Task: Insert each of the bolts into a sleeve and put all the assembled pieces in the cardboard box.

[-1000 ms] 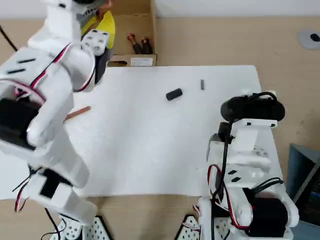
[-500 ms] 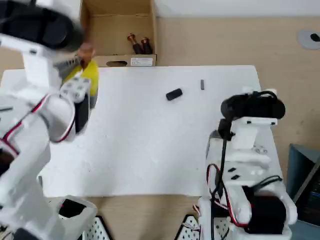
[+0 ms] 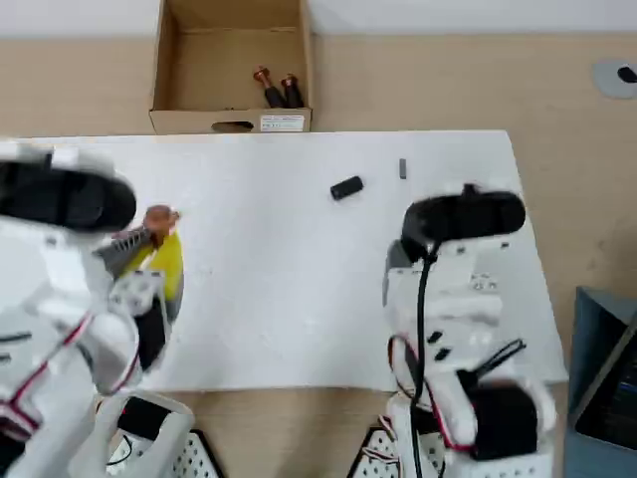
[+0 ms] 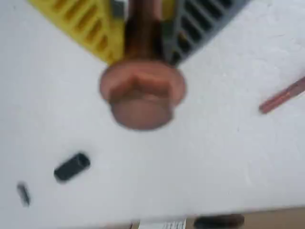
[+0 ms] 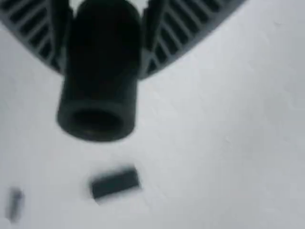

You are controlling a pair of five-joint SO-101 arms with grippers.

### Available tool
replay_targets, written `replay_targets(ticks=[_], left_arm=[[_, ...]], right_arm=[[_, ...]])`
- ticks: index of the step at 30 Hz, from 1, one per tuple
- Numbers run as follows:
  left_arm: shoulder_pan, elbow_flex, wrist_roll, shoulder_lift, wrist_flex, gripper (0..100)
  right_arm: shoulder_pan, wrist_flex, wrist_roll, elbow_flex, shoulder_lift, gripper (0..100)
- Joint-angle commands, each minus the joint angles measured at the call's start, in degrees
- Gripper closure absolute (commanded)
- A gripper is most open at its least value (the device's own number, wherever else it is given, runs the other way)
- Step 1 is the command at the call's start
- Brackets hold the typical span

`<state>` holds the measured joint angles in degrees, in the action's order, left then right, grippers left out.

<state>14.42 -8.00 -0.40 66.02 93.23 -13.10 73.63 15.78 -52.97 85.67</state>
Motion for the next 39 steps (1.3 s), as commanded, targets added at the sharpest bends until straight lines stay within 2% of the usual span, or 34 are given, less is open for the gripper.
replay_targets(ticks=[1, 6, 11, 15, 18, 23, 29, 33, 39], left_arm=[[-0.09, -14.07, 1.85, 11.56, -8.79, 100], [-0.18, -33.67, 3.78, 28.09, -18.46, 100], [-0.18, -45.63, 7.82, 39.43, -21.36, 100], [-0.09, -45.98, 15.91, 38.20, -23.12, 100], [0.00, -46.51, 21.80, 38.20, -27.60, 100], [0.44, -46.51, 27.43, 38.20, -35.60, 100], [1.76, -46.51, 29.19, 38.20, -38.95, 100], [6.42, -46.51, 29.19, 38.20, -38.51, 100], [7.56, -49.41, 28.92, 38.20, -38.42, 100]], right_arm=[[-3.65, -5.10, 0.18, -6.11, 7.52, 98.9], [-6.11, -7.21, -3.52, -13.58, 16.22, 98.9], [-9.71, -7.38, -6.24, -17.27, 21.67, 98.9], [-14.81, -7.56, -6.68, -18.68, 23.43, 98.9], [-18.42, -9.23, -6.68, -20.00, 23.78, 98.9], [-25.10, -14.42, -9.23, -23.34, 23.87, 98.9], [-33.19, -18.55, -11.52, -25.98, 23.87, 98.9], [-36.09, -19.34, -12.22, -26.07, 23.87, 98.9], [-38.64, -21.01, -17.58, -25.80, 23.87, 98.9]])
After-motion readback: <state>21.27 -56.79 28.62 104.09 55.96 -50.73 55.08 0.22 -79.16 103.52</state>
